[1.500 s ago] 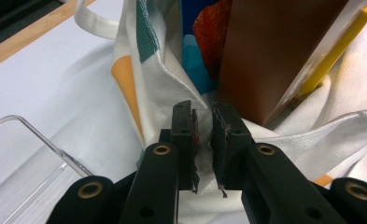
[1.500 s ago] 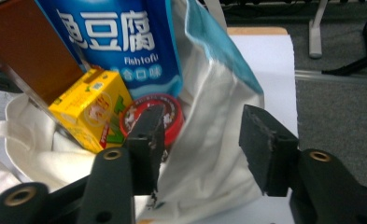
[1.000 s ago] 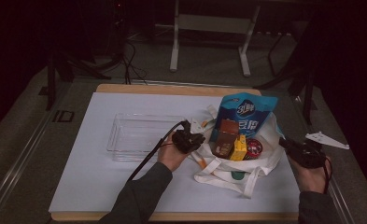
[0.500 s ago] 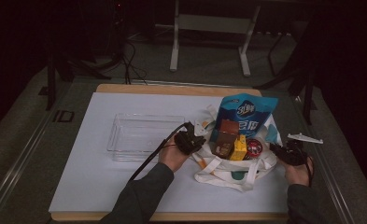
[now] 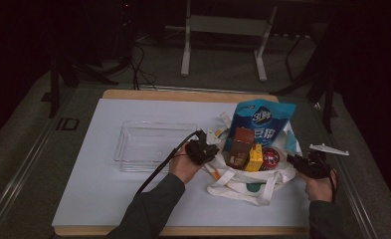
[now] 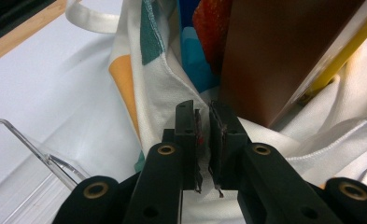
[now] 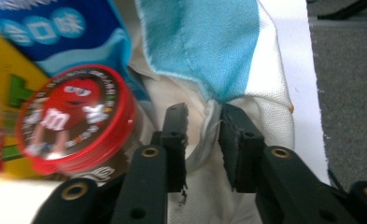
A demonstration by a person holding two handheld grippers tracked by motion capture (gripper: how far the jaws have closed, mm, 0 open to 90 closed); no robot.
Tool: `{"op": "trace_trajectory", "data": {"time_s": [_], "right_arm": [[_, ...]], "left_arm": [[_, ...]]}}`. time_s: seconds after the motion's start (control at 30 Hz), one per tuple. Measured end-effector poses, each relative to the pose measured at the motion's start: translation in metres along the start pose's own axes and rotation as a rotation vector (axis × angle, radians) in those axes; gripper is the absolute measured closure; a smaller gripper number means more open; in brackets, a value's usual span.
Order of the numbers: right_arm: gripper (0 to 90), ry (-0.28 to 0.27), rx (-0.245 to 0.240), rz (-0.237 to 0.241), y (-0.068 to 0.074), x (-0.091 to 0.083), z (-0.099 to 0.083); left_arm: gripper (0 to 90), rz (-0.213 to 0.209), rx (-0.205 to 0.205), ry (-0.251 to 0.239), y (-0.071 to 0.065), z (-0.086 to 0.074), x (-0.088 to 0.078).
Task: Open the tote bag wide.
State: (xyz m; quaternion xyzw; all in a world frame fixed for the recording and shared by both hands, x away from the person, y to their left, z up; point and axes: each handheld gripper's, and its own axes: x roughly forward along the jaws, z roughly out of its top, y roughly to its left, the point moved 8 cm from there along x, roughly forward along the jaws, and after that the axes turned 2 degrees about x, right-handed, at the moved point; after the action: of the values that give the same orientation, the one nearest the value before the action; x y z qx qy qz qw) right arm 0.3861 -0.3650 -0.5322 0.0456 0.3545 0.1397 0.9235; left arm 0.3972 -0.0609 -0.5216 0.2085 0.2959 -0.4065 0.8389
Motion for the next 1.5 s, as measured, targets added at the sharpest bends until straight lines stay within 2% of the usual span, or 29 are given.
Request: {"op": "trace_trajectory", "data": {"time_s": [0.33, 0.47, 0.63, 0.77, 0.87, 1.0, 1.07, 1.2, 1.27, 1.37, 1.5], "right_arm": [[62.2, -0.083, -0.085, -0.006, 0.006, -0.048, -0.001], [64.8, -0.106, -0.117, 0.056, 0.016, -0.064, -0.01], [65.8, -0.077, -0.189, 0.132, 0.04, -0.071, -0.029], [60.1, -0.057, -0.256, 0.156, 0.056, -0.069, -0.042], [59.9, -0.045, -0.261, 0.144, 0.058, -0.063, -0.043], [80.8, -0.036, -0.219, 0.151, 0.058, -0.045, -0.046], [84.0, -0.026, -0.184, 0.164, 0.059, -0.035, -0.05], [81.1, -0.002, -0.111, 0.119, 0.057, -0.014, -0.064], [75.4, -0.008, -0.094, 0.116, 0.059, -0.009, -0.067], [71.0, 0.003, -0.143, 0.071, 0.064, -0.007, -0.069], [70.2, -0.003, -0.143, 0.036, 0.066, -0.004, -0.072]], "left_arm": [[82.0, -0.006, -0.005, -0.012, -0.001, 0.001, -0.004], [81.9, -0.011, -0.009, -0.013, 0.0, 0.001, -0.003], [81.5, -0.011, -0.012, -0.013, -0.001, 0.001, -0.003], [81.2, -0.014, -0.011, -0.015, -0.001, 0.001, -0.004], [81.0, -0.016, -0.013, -0.018, -0.001, 0.001, -0.005], [80.4, -0.025, -0.017, -0.024, 0.0, 0.001, -0.005], [80.0, -0.031, -0.023, -0.027, 0.0, 0.001, -0.004], [79.8, -0.037, -0.025, -0.031, 0.0, 0.002, -0.004], [79.7, -0.036, -0.026, -0.033, -0.001, 0.002, -0.005], [79.6, -0.036, -0.031, -0.037, -0.001, 0.003, -0.006], [79.5, -0.038, -0.032, -0.04, -0.001, 0.003, -0.006]]}}
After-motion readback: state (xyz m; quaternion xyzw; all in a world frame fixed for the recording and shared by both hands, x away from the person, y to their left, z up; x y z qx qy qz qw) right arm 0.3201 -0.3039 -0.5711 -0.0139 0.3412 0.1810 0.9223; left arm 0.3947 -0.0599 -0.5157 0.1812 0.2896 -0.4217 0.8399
